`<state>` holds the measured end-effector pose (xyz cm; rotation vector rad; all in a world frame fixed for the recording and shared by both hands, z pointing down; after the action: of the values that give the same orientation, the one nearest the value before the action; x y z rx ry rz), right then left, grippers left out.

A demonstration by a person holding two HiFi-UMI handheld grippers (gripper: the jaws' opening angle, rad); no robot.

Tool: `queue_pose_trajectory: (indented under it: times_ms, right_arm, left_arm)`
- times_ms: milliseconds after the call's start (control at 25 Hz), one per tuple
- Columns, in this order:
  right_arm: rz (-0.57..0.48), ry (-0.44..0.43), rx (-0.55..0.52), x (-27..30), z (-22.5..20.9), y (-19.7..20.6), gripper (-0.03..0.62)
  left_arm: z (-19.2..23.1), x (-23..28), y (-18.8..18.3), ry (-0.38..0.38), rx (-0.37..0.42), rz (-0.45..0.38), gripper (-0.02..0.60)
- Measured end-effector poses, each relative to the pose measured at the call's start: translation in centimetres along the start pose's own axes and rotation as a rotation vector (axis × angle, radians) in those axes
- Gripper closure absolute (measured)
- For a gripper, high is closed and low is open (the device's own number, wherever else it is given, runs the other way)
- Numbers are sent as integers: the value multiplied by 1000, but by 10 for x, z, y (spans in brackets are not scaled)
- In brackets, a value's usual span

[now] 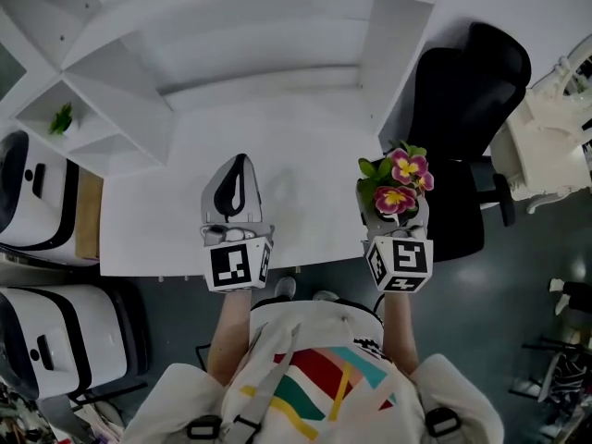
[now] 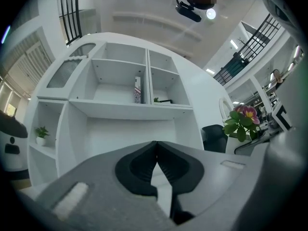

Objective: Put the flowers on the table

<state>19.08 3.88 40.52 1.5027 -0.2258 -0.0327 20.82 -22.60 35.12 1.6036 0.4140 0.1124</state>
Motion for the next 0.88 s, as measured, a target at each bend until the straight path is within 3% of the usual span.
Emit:
queue_pose_trajectory:
  times_ms: [560, 880]
  right_arm:
    - [58, 63, -58, 1, 52, 13, 267]
    - [53, 68, -50, 4, 78, 9, 267]
  left_arm:
    - [63, -28, 27, 28, -43, 19, 577]
    - [84, -30, 26, 77, -15, 14, 577]
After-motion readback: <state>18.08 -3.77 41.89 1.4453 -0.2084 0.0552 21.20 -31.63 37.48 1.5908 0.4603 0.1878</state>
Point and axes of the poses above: the fingertips, and each gripper's own axes: x forward along the fingers, z to its left, y out of its underside, the point moved 6 cm from there along -x, backward along the fingers, and after that the axes turned 4 degrees about y, right-handed, at the moved point
